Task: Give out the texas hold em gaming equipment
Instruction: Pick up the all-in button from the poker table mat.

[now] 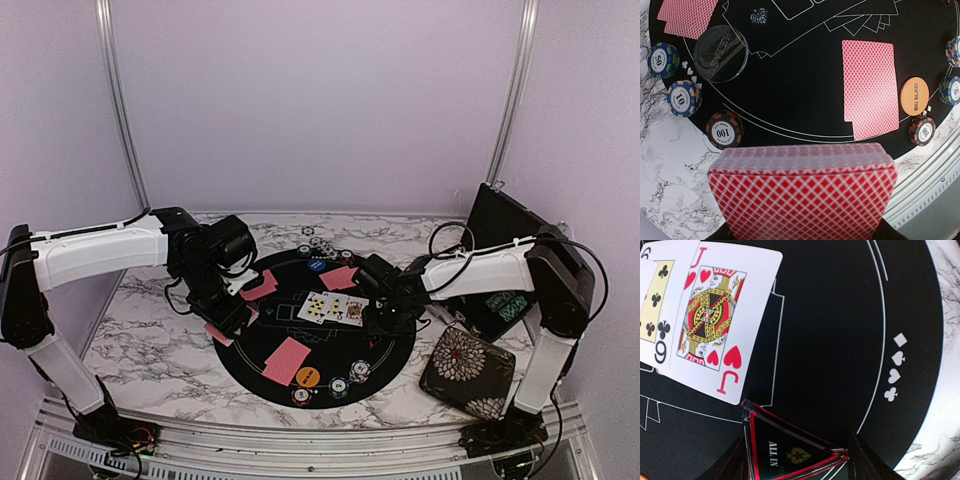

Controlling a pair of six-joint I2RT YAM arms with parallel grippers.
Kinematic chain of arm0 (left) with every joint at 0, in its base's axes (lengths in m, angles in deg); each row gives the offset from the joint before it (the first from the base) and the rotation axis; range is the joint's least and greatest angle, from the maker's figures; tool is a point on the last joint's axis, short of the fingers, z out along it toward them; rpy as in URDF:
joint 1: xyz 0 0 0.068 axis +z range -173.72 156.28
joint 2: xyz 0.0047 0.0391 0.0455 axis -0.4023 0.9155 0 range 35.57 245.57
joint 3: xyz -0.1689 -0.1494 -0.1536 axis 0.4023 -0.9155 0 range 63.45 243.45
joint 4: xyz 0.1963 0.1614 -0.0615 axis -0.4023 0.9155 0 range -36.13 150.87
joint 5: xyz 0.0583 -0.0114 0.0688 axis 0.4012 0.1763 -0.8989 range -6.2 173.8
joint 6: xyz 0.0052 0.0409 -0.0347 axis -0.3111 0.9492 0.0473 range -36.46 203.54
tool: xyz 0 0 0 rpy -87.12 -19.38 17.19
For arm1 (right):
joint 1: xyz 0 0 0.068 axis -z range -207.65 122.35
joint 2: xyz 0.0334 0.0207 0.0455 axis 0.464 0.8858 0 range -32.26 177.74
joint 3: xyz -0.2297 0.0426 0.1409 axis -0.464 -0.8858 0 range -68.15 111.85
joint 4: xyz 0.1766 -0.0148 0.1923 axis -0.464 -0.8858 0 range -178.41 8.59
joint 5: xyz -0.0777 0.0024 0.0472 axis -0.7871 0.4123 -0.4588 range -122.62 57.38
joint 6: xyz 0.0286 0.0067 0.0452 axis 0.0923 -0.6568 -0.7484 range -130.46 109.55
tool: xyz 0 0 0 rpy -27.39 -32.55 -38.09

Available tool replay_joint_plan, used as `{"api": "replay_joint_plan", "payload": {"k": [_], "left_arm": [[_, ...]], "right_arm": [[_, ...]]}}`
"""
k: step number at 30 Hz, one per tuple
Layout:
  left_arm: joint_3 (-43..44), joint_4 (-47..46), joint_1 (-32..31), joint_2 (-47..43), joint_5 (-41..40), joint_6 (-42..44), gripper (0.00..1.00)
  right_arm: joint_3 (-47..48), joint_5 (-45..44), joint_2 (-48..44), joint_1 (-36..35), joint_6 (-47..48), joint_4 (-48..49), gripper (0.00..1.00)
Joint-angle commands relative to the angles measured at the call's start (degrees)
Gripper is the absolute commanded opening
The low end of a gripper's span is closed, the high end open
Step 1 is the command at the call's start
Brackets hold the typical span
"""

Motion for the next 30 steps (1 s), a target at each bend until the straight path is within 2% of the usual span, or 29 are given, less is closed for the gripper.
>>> {"api": "replay_joint_plan", "payload": {"k": [1,16,23,30], "left_arm": [[-0.57,-0.45,0.27,-2.13,0.16,0.39,0.44],[-1.83,-0.97,0.44,-2.83,0.47,-0.21,0.44],[-2.62,-1.39,0.49,-3.39,0.89,-0.22,0.44],[-2.69,-1.59,0.62,-3.62,0.97,0.04,0.44]], "right_arm": [[2.69,-0.21,-1.15,-0.77,1.37,-1.25,0.43],[9.46,-1.78,0.10,-0.74,5.64,-5.19,0.42],[18.83,-2.81,5.23,-0.67,9.84,-7.02,0.42],[33.73,-4.00,15.02,-0.68,15.36,-8.90,0.42]]}}
